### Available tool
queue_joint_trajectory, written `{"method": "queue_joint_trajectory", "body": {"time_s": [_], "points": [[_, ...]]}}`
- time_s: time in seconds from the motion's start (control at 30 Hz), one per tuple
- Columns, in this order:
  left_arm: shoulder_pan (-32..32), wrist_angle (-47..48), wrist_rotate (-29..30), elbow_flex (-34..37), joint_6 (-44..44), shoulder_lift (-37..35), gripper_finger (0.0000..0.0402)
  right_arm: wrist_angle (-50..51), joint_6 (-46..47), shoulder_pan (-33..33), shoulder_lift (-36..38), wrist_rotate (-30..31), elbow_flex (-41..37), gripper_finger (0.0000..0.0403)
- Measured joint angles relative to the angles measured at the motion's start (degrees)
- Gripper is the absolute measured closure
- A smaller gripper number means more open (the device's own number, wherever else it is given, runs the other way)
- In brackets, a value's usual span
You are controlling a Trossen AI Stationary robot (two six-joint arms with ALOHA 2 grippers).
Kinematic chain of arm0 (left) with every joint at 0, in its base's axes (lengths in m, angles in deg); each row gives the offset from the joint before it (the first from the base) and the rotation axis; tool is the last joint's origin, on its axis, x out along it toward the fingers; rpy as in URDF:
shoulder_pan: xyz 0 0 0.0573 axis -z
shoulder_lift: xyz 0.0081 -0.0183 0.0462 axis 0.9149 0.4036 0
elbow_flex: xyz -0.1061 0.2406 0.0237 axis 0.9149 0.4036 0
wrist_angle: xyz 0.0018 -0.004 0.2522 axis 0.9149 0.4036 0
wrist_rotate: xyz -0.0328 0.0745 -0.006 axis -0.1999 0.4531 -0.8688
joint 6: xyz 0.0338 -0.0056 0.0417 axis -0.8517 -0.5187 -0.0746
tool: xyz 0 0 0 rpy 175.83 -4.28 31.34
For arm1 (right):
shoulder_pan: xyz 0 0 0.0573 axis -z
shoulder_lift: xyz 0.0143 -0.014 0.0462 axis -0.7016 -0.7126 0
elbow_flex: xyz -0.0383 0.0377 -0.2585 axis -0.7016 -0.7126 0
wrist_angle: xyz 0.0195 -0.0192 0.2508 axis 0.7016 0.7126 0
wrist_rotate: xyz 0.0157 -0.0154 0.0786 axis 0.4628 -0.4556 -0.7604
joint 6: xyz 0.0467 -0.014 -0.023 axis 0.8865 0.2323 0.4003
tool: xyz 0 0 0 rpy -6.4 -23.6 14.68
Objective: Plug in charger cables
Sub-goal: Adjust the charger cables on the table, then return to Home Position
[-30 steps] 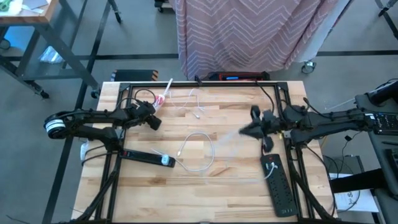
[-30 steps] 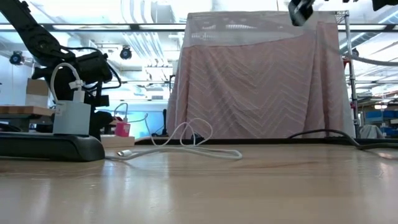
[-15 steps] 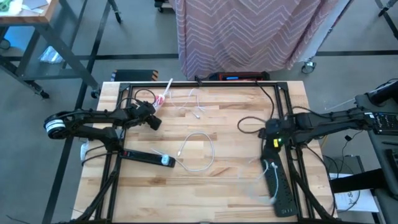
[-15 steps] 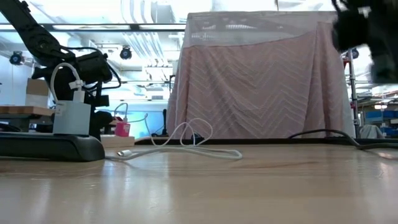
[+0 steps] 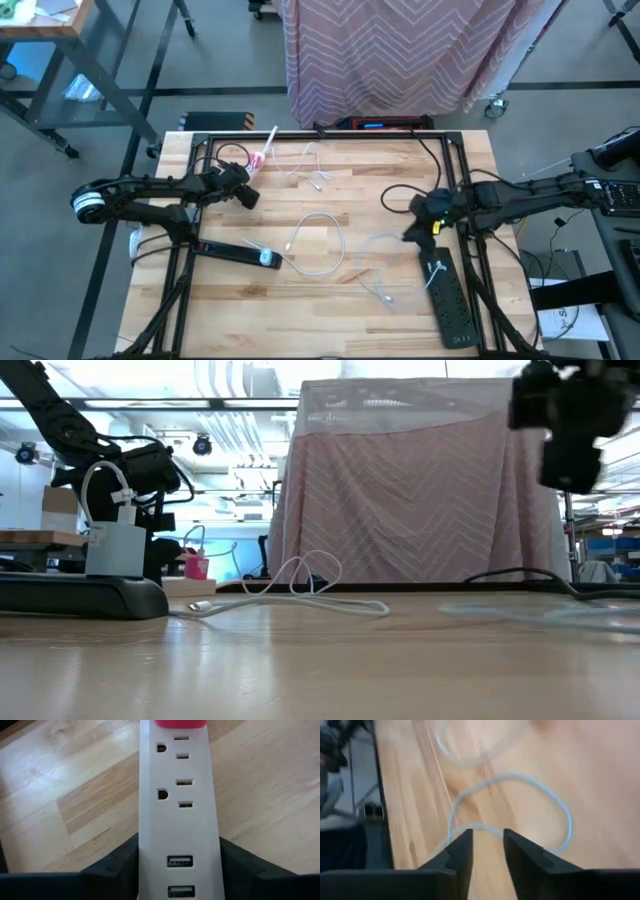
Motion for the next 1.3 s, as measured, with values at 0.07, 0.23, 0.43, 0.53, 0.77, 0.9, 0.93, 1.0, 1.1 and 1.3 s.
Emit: {"method": "queue_joint_trajectory", "body": {"time_s": [0.07, 0.23, 0.43, 0.53, 0.77, 0.9, 0.93, 1.0, 1.1, 1.3], "points": [[-0.05, 0.0, -0.04, 0.0, -0.02, 0.0, 0.0218, -4.56, -3.47, 0.0, -0.25, 3.27, 0.03, 0.0291], [-0.05, -0.01, 0.13, 0.0, -0.04, 0.02, 0.0186, -11.34, -8.74, 0.02, -2.69, 7.55, 0.03, 0.0242], [-0.07, 0.2, 0.58, 0.0, 0.12, -0.01, 0.0149, -15.41, -9.29, -0.17, -7.05, 6.95, 0.03, 0.0201], [-0.07, 0.2, 0.68, 0.0, 0.15, -0.11, 0.014, -16.73, -8.94, -0.66, -9.33, 6.29, 0.03, 0.0187], [-0.07, 0.67, -0.23, 0.02, -1.5, -2.57, 0.012, -17.99, -9.03, -0.63, -14.41, 6.66, 0.03, 0.016], [-0.05, 3.33, -0.38, -1.9, -2.4, -3.8, 0.0104, -18.99, -8.8, -0.61, -16.54, 7.02, 0.02, 0.015], [-0.05, 4.3, -0.37, -2.64, -2.83, -3.94, 0.01, -18.93, -8.85, -0.61, -17.04, 7.29, 0.0, 0.0149], [-0.05, 7.65, -0.46, -4.33, -3.78, -4.09, 0.0093, -18.95, -8.88, -0.61, -17.91, 8.09, 0.0, 0.0148], [-0.05, 14.13, -0.56, -7.72, -3.87, -4.04, 0.0086, -19.11, -8.78, -0.61, -18.92, 8.17, 0.0, 0.0151], [0.02, 24.24, -4.2, -13.21, -2.44, -4.53, 0.0087, -19.88, -8.4, -0.61, -20.52, 8.63, 0.0, 0.0158]]}}
